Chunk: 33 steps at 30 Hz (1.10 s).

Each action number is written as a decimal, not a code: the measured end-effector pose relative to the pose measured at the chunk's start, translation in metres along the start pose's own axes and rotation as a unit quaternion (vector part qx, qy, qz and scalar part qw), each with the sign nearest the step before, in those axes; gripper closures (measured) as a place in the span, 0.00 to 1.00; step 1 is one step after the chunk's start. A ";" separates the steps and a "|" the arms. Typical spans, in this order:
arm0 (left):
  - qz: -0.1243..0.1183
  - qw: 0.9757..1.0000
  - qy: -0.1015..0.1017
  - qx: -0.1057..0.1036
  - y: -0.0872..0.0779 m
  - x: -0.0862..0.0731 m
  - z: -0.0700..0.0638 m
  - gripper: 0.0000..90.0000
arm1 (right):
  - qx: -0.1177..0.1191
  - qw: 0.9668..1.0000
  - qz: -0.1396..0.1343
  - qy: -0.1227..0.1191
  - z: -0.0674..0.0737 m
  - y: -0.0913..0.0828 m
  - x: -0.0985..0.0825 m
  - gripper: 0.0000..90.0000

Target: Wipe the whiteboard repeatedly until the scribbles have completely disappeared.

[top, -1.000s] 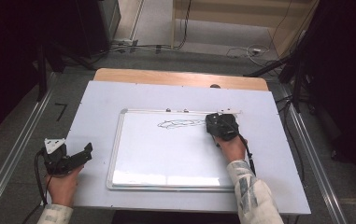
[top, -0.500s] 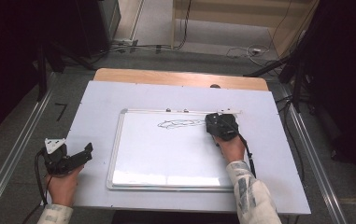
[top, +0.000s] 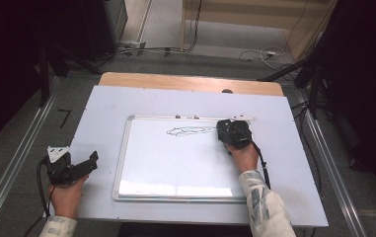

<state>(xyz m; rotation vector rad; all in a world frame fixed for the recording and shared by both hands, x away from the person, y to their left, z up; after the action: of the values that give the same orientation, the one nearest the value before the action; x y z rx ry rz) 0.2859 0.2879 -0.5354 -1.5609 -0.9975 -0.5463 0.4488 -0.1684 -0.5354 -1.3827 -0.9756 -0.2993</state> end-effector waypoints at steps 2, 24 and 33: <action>0.000 1.000 0.000 0.000 0.000 0.000 0.000 0.10 | -0.001 1.000 0.002 -0.002 0.000 0.000 0.000 0.44; -0.001 1.000 -0.001 -0.001 0.000 0.000 -0.001 0.10 | 0.005 0.999 0.015 -0.030 0.018 0.004 0.005 0.44; 0.000 1.000 -0.001 -0.002 0.000 0.000 -0.001 0.10 | 0.011 0.999 0.010 -0.038 0.027 0.007 0.008 0.44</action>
<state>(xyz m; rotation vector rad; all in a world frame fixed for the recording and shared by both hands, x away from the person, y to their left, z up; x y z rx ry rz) 0.2864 0.2867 -0.5353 -1.5653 -0.9986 -0.5487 0.4475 -0.1396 -0.5372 -1.3904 -1.0240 -0.2222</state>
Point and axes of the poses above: each handheld gripper's, and its own axes: y roughly forward along the jaws, x roughly out of its top, z roughly to its left, the point moved 7 cm from there along y, roughly forward along the jaws, and after that the axes turned 7 degrees about -y, right-handed, at the moved point
